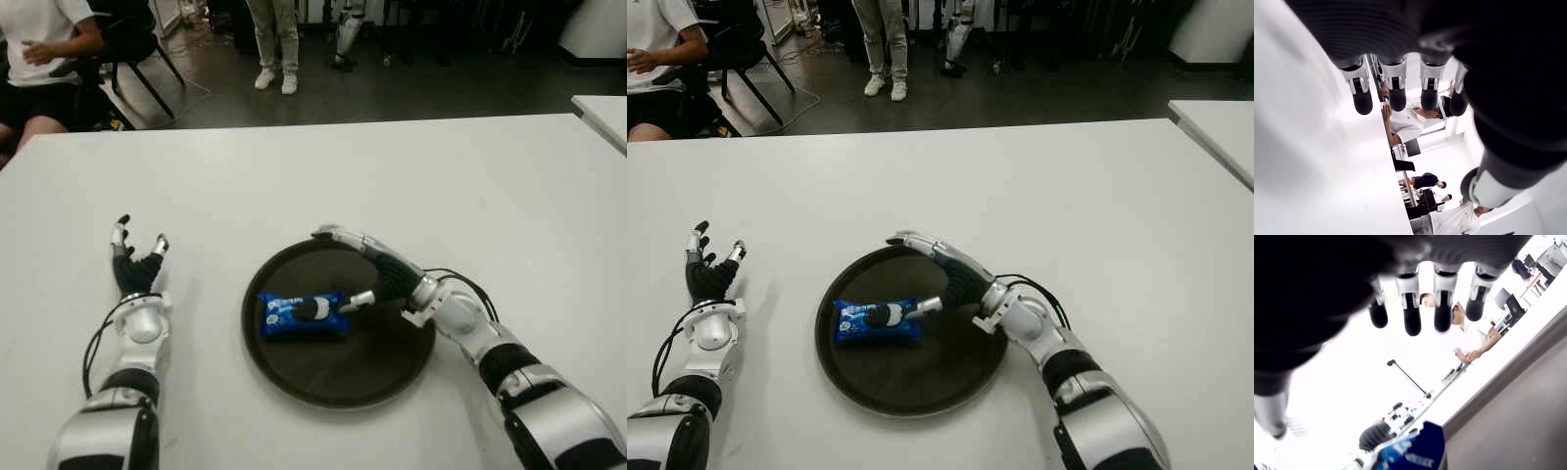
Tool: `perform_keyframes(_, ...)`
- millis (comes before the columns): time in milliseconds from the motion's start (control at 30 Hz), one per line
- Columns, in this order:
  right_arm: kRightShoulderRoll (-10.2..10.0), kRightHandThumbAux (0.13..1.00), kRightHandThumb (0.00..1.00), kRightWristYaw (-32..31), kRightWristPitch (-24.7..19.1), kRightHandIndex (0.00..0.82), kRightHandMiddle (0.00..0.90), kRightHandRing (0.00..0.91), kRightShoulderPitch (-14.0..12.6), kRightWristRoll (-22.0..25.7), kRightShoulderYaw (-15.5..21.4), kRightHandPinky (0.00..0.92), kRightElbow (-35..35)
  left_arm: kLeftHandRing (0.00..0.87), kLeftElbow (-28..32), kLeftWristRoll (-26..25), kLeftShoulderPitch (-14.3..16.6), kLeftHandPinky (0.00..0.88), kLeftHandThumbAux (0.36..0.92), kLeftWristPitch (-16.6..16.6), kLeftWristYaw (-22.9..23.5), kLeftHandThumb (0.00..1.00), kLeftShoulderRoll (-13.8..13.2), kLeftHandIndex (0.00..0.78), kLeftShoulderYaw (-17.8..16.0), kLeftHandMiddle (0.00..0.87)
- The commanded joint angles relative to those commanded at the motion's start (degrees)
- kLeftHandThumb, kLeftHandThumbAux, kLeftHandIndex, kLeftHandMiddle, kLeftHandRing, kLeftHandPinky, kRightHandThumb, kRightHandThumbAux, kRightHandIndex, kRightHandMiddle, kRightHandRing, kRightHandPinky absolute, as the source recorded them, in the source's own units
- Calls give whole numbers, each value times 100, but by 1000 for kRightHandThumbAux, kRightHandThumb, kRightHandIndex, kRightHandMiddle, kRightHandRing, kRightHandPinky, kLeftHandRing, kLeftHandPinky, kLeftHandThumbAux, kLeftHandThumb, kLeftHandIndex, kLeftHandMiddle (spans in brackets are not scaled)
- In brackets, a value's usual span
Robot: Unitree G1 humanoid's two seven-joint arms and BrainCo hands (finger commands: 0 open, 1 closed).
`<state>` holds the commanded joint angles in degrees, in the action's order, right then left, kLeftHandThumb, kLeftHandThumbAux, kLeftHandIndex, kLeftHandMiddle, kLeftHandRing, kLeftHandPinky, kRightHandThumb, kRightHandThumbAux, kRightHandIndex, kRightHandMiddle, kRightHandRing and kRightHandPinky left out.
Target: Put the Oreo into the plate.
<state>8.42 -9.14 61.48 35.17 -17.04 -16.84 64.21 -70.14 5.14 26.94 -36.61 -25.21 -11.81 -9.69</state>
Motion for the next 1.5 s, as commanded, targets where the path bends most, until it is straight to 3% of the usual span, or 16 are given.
perform_keyframes(233,29,518,0,151,3,0,0,0,-32,12,146,1,58,26,1,66,-10,24,750,21,-88,0,-30,45,37,48)
perform_keyframes(333,-40,515,0,87,92,0,0,0,-75,449,448,0,-148,26,-28,47,2,28,746,71,-78,0,-37,43,14,47)
perform_keyframes(433,-86,507,0,6,60,0,0,0,-62,574,542,0,-196,26,-32,42,3,30,745,81,-69,0,-45,43,4,48)
perform_keyframes(567,-44,484,0,-96,-124,0,0,0,229,985,909,0,-108,26,-44,64,1,31,743,98,-44,0,-79,43,18,51)
perform_keyframes(633,-67,481,0,88,-166,0,0,0,189,943,982,0,-157,26,-17,88,-4,30,745,73,-60,0,-85,44,37,52)
perform_keyframes(933,193,469,0,672,-558,0,0,0,270,1004,1511,0,-114,22,119,51,-27,23,773,-130,-22,0,-75,39,13,46)
perform_keyframes(1100,58,451,0,956,-979,0,0,0,289,1190,1805,0,-87,20,189,-57,-45,22,785,-255,153,0,-82,33,-58,42)
perform_keyframes(1267,280,453,0,1477,-949,0,0,0,91,895,1840,0,-153,19,273,-107,-73,18,793,-355,256,0,-91,29,-79,44)
perform_keyframes(1367,370,464,0,1839,-965,0,0,0,77,644,1786,0,-176,17,328,-120,-87,13,797,-378,291,0,-100,29,-92,45)
perform_keyframes(1500,512,485,0,1945,-1057,0,0,0,142,669,1866,0,-29,20,375,-126,-91,11,802,-383,312,0,-114,32,-90,48)
